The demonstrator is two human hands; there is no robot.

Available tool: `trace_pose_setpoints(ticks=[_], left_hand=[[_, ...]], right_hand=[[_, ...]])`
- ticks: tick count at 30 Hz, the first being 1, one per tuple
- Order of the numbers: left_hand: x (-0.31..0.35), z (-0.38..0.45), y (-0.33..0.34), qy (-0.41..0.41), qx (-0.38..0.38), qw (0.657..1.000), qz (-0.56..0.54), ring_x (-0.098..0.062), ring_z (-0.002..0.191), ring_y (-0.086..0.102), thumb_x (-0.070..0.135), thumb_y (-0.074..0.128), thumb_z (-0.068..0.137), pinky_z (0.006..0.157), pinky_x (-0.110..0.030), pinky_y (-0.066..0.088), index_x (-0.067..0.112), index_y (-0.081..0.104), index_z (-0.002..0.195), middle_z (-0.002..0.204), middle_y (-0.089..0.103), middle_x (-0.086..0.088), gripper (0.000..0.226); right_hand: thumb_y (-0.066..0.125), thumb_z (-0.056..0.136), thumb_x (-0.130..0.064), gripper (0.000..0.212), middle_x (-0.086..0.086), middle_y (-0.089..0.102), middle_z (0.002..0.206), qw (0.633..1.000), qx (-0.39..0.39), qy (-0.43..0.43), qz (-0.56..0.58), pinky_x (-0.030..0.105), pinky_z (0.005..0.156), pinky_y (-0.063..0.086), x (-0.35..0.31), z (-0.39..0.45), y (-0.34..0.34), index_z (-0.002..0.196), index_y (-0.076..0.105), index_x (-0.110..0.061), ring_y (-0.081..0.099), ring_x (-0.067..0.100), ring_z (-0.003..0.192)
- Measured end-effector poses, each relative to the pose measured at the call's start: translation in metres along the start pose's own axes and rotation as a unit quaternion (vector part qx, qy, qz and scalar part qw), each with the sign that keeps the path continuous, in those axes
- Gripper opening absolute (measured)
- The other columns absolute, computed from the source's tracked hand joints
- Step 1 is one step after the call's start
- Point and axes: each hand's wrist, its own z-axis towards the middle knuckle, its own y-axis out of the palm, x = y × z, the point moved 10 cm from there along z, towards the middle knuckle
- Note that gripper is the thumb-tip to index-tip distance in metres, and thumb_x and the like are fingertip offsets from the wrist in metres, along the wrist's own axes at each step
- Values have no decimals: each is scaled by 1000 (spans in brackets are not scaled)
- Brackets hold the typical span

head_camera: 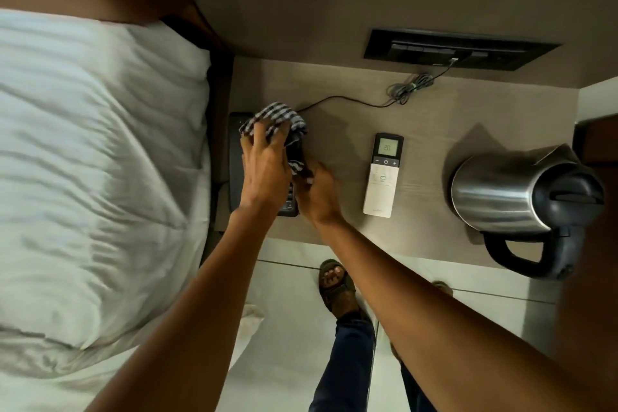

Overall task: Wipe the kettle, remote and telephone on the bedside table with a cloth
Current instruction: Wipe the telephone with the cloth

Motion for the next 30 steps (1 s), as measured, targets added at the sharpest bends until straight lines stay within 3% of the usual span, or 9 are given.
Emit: trace_pose_setpoints(ticks=[4, 7, 11, 15, 18, 21, 23, 26, 30], left_hand=[[-10, -32, 6, -13, -17, 1000, -13, -46, 140, 35, 6, 61, 95, 113, -53, 45, 19, 50, 150, 160, 33, -17, 58], [-18, -62, 9, -28, -35, 998, -38, -44, 142, 36, 22, 46, 93, 113, -50, 44, 18, 51, 150, 160, 36, -15, 57], [-29, -81, 7, -48, -32, 997, -46, -39, 141, 40, 11, 50, 98, 108, -50, 52, 17, 54, 147, 156, 42, -11, 49], [-18, -49, -20, -38, 17, 998, -46, -38, 131, 46, 6, 46, 93, 103, -49, 55, 14, 55, 146, 149, 47, -15, 54], [-2, -12, -35, -12, 52, 998, -31, -38, 135, 43, 12, 39, 94, 111, -47, 50, 13, 50, 151, 154, 44, -14, 58], [0, 4, -19, -15, 11, 1000, -18, -42, 144, 33, 2, 55, 97, 116, -56, 44, 14, 49, 152, 160, 38, -15, 56], [1, -10, -10, -5, -7, 1000, -10, -44, 146, 31, 4, 65, 94, 116, -58, 43, 15, 50, 150, 160, 38, -15, 59], [-8, -55, 0, -10, -31, 999, -16, -43, 143, 35, 8, 70, 91, 111, -57, 48, 14, 53, 148, 158, 43, -14, 60], [-16, -101, 5, -9, -48, 998, -28, -44, 133, 46, -7, 64, 88, 104, -55, 52, 6, 61, 140, 149, 54, -16, 54]], right_hand=[[58, 105, -6, 44, 16, 66, 142, 998, -20, 15, -51, 46, 112, 52, 9, 4, -7, 149, 56, -9, 64, 34, 130], [58, 104, 3, 59, 16, 53, 159, 998, -53, 11, -22, 29, 119, 46, 6, 2, -7, 160, 43, -10, 52, 26, 145], [61, 107, -16, 59, 13, 51, 161, 999, -44, 5, -26, 46, 124, 42, 4, 5, -7, 162, 41, -20, 49, 27, 149], [57, 109, -15, 48, 19, 62, 150, 999, -23, 31, 22, 52, 114, 51, 8, 5, -5, 156, 49, -9, 61, 34, 137], [57, 109, -9, 44, 19, 67, 141, 999, -13, 29, 39, 47, 105, 58, 7, 8, -2, 152, 53, -6, 67, 35, 124], [56, 109, -8, 42, 17, 68, 138, 1000, -12, 17, 18, 47, 103, 58, 5, 11, -2, 150, 55, -7, 67, 33, 119], [57, 108, -9, 43, 15, 67, 141, 1000, -20, 20, 6, 44, 104, 58, 6, 12, -3, 151, 54, -8, 66, 34, 125], [58, 107, -4, 56, 15, 54, 158, 999, -32, 12, 14, 44, 121, 46, 4, 9, -2, 161, 42, -11, 53, 30, 146], [57, 109, -14, 58, 14, 49, 163, 999, -29, -4, -29, 43, 125, 41, 1, 11, -3, 163, 38, -22, 48, 28, 150]])
